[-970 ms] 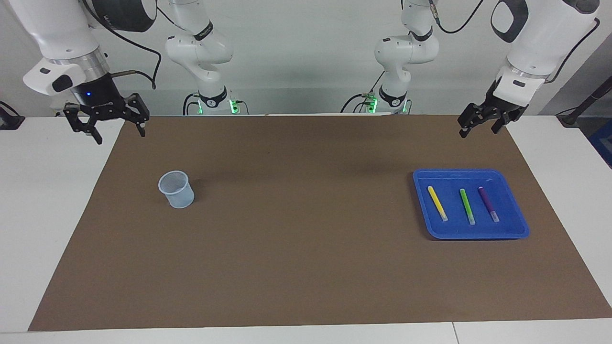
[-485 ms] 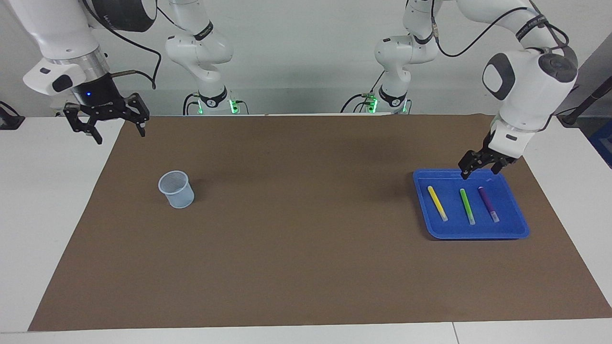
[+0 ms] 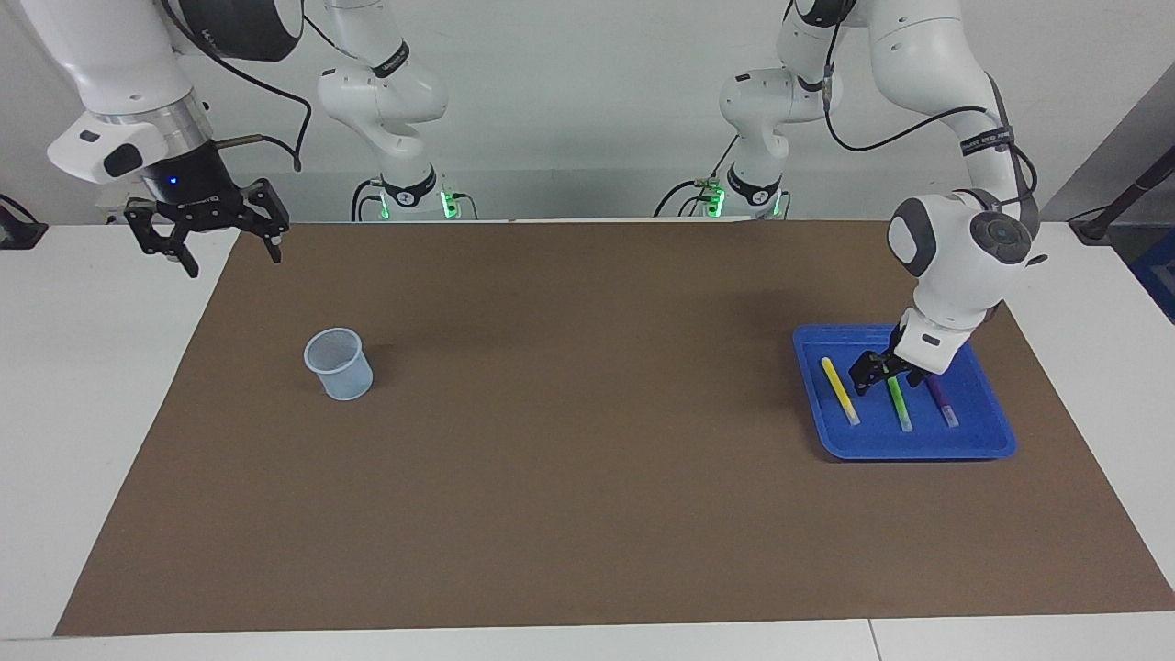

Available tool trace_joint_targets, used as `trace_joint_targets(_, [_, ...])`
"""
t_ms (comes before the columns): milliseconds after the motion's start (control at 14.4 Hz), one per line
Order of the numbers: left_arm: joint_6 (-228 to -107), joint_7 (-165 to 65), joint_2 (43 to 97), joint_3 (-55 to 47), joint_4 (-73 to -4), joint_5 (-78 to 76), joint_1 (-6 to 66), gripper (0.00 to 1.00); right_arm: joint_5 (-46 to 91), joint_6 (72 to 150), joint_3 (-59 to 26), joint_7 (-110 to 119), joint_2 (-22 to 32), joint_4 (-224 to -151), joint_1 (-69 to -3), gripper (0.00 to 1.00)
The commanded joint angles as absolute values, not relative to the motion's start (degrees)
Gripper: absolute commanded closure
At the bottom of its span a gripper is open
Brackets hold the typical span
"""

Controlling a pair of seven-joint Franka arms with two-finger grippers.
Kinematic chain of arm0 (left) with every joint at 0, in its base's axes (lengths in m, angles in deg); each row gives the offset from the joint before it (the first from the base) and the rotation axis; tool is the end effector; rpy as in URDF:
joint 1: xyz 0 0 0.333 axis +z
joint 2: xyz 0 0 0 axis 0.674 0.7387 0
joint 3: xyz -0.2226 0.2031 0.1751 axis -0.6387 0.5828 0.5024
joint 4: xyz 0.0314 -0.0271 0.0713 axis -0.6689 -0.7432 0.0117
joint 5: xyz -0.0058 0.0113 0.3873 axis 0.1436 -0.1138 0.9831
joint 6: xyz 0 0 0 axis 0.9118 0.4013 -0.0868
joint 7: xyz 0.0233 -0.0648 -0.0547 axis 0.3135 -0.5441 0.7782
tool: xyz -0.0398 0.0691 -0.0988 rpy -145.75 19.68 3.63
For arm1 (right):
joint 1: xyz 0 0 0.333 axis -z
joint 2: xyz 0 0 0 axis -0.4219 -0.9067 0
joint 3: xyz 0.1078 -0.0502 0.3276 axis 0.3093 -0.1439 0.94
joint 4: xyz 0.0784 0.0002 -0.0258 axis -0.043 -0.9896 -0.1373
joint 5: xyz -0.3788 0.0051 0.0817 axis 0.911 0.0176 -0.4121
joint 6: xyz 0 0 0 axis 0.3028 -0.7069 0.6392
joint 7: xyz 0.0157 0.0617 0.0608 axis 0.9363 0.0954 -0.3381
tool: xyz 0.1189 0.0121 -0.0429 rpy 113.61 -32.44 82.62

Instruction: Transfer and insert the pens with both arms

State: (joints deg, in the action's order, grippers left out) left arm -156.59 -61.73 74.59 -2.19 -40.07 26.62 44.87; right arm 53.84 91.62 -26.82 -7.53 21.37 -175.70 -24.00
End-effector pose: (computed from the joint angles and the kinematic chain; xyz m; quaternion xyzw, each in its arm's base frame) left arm 0.6178 0.0141 0.3746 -0.9992 -0.0324 -0.0186 0.0106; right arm 0.5555 -0.0409 0.6482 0.9881 0.1390 0.0626 0.0182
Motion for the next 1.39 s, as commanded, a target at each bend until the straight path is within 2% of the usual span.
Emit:
trace_joint_targets(0, [-158.8, -61.1, 75.1, -2.2, -42.5, 27.4, 44.6, 0.00, 52.9, 91.2, -26.2, -7.6, 21.6, -176.0, -24.7, 0.00])
trace_joint_targets(347, [-164.7, -56.1, 75.0, -2.3, -48.1, 27.4, 43.4, 0.02, 53.0, 91.5, -25.4, -7.5, 22.3, -177.2, -27.1, 0.00])
trace_joint_targets(554, [-164.7, -56.1, 75.1, -2.3, -48.1, 27.4, 43.4, 0.13, 53.0, 91.8, -25.1, -9.9, 22.7, -177.9, -27.1, 0.00])
trace_joint_targets(901, [-167.0, -55.9, 75.2, -2.3, -49.7, 27.4, 43.2, 0.27, 52.9, 91.8, -25.0, -10.9, 22.8, -178.1, -27.0, 0.00])
trace_joint_targets(970, [-167.6, -55.9, 75.2, -2.3, -49.9, 27.4, 43.1, 0.31, 52.9, 91.5, -25.0, -10.5, 22.8, -178.0, -27.0, 0.00])
trace_joint_targets(1317, [-166.7, -53.1, 75.3, -2.3, -49.4, 27.4, 41.9, 0.67, 51.2, 91.3, -25.1, -10.7, 22.8, -178.0, -26.8, 0.00])
